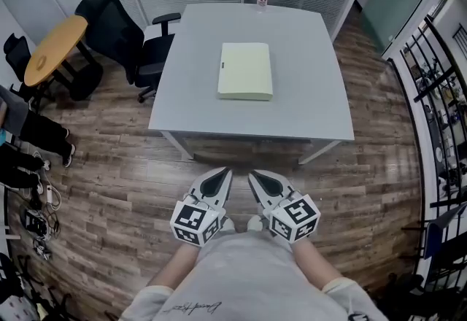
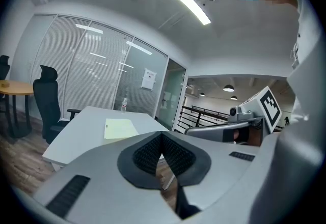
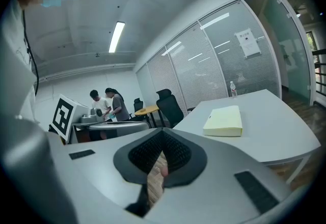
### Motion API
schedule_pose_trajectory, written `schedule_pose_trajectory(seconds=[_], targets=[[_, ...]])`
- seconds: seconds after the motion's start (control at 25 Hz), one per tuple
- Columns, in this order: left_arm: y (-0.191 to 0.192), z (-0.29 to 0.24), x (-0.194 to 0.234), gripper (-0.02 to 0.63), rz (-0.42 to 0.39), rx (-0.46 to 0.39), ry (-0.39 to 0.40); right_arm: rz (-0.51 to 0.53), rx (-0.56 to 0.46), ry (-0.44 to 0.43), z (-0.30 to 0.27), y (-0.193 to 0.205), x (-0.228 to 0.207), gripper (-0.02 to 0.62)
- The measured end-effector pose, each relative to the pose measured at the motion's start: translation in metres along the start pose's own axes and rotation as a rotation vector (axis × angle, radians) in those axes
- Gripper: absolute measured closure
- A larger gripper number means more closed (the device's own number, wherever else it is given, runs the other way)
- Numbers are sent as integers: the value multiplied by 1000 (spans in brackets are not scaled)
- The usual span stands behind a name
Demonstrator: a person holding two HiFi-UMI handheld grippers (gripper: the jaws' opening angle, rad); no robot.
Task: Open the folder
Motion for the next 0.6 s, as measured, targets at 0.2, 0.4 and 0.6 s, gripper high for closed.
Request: schedule_pose_trajectory(seconds=[0.2, 0.4, 0.6], targets=[[-1, 10, 14, 597, 4, -15, 8, 28, -11, 3, -10, 1, 12, 575], [2, 19, 23, 597, -5, -19, 28, 41, -17, 8, -17, 5, 24, 575], [6, 24, 30, 597, -6, -8, 42, 47, -10, 35, -18, 9, 27, 575]])
Point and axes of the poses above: the fingertips, and each gripper's own axes: z backward along the fingers, x to its left, y out of its underside, the point moved 9 cm from there along z, backward along the fingers, and after that the axes turned 4 degrees about -z, right-handed, at the moved point
